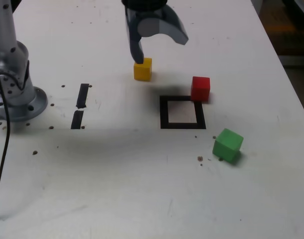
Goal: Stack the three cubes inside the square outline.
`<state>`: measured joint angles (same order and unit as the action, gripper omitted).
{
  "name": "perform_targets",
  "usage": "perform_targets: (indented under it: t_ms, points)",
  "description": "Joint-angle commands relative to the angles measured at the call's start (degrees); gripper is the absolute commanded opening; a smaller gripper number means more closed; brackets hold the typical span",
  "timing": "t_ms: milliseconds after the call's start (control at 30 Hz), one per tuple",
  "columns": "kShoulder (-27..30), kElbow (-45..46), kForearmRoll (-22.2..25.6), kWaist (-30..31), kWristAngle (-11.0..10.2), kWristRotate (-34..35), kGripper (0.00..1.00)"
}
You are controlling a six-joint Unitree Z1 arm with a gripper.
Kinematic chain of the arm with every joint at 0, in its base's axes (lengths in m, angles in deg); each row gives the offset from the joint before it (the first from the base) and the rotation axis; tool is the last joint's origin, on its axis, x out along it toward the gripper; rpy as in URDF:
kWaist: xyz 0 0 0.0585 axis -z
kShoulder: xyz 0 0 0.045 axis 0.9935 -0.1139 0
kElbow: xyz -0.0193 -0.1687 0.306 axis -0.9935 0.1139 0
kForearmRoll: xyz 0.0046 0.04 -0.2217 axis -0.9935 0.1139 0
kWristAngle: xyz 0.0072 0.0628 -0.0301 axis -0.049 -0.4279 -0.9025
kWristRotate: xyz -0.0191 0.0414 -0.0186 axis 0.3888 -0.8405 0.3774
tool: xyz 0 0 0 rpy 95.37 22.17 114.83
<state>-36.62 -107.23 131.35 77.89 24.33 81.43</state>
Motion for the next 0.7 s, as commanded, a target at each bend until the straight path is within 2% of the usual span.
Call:
perform_targets:
  t_ms: [0,433,667]
  points:
    - [-1.3,-2.8,1.5,1.4,-0.3,-0.1,0.99]
    - [-11.0,-17.7,12.5,5.2,-0.1,-5.7,0.99]
    - [-15.4,-18.9,13.2,5.4,0.9,-7.6,0.99]
